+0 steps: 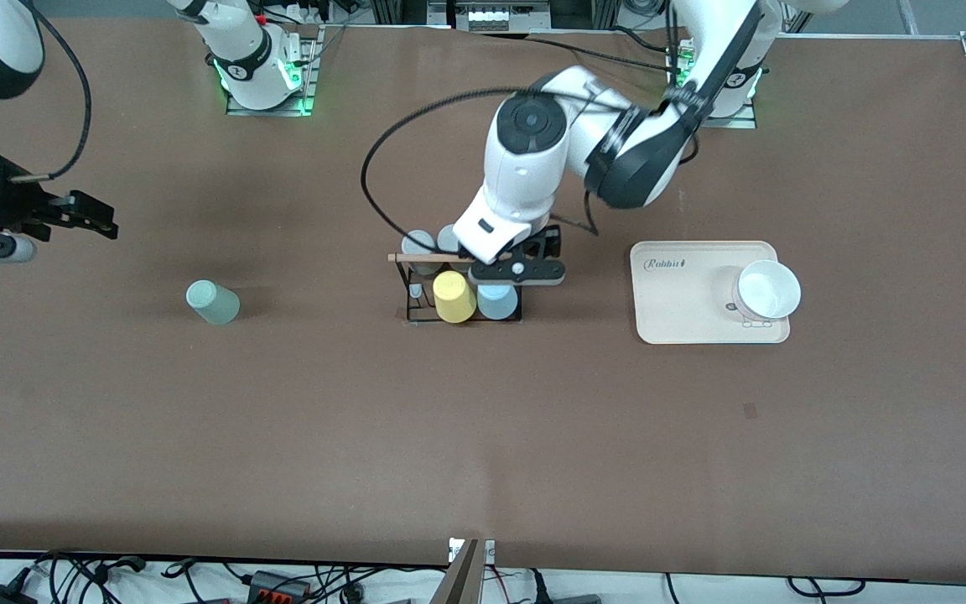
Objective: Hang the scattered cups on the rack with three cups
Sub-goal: 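Hang the light blue cup on the rack and open the left gripper, then withdraw the left gripper while the right gripper reaches the teal cup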
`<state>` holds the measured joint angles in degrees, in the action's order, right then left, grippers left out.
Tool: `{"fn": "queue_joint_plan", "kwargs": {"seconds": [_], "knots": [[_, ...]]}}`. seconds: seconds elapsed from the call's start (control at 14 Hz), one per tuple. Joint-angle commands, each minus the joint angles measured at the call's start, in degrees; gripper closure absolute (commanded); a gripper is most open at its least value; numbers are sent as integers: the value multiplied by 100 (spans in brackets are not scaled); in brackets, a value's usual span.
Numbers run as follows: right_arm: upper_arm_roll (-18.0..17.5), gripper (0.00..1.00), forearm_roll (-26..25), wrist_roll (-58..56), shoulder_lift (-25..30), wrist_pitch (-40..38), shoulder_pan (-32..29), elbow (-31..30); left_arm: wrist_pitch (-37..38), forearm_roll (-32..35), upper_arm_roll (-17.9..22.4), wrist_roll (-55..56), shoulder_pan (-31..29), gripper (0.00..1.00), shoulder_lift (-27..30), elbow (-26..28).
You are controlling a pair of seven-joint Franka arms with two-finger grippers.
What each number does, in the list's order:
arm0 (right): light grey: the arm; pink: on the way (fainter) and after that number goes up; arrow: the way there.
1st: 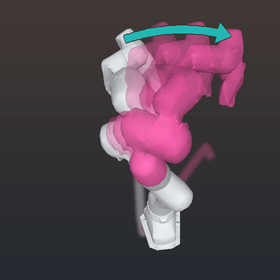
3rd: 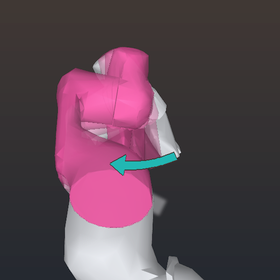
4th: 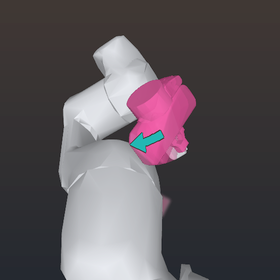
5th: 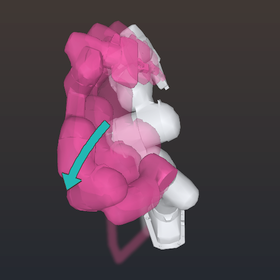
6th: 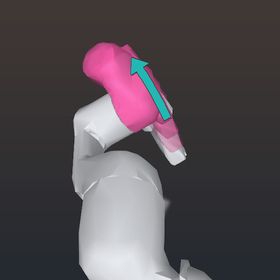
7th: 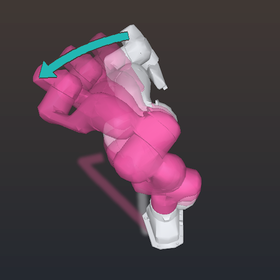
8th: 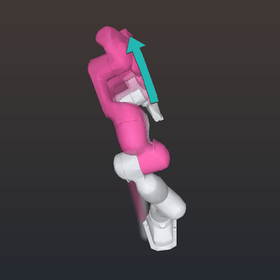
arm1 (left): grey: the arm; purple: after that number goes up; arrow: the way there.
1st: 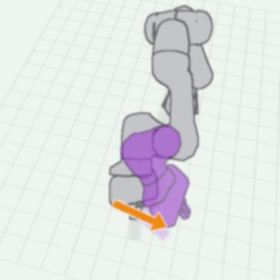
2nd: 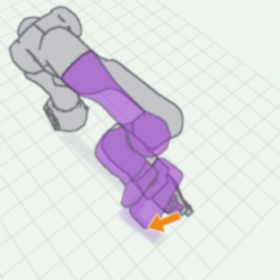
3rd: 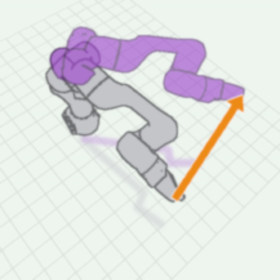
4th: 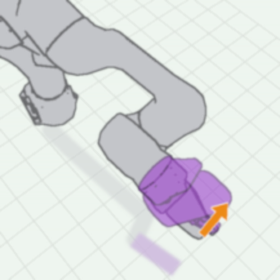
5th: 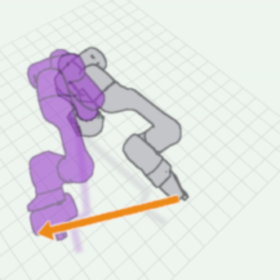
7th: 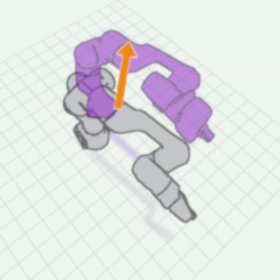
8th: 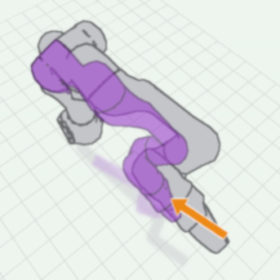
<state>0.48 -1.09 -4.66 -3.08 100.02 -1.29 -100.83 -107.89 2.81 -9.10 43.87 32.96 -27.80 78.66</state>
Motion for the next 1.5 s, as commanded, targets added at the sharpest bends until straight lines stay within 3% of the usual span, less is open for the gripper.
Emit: {"fn": "queue_joint_plan", "kwargs": {"seconds": [0.0, 0.36, 0.71, 0.93, 1.0, 1.14, 1.21, 1.43], "knots": [[-30, 0, -75, 0, -70, 105, 172, 116, 749, 114, 14, -938, -473, 0, 651, 124], [-21, 0, -84, 9, -623, 202, 182, 116, 1690, 106, 5, -2767, -1738, 0, 1293, 132], [-30, 0, -93, 236, -1256, 623, 208, 20, 2483, 9, -74, -3602, -2697, 0, 1742, 167], [-4, 0, -102, 264, -1450, 1141, 181, -296, 2378, -658, 433, -3807, -2751, 0, 2031, 508], [14, 0, -102, 272, -1476, 1300, 173, -410, 2117, -746, 653, -3807, -2734, 0, 2311, 928], [23, 0, -102, 273, -1503, 1730, 103, -779, 1318, -659, 682, -3772, -2751, 0, 3013, 2025], [23, 0, -93, 273, -1512, 1932, 59, -937, 1236, -633, 690, -3754, -2751, 0, 3296, 2222], [23, 0, -84, 325, -1643, 2223, 49, -1105, 1323, -501, 708, -3754, -2751, 0, 3263, 2198]]}}
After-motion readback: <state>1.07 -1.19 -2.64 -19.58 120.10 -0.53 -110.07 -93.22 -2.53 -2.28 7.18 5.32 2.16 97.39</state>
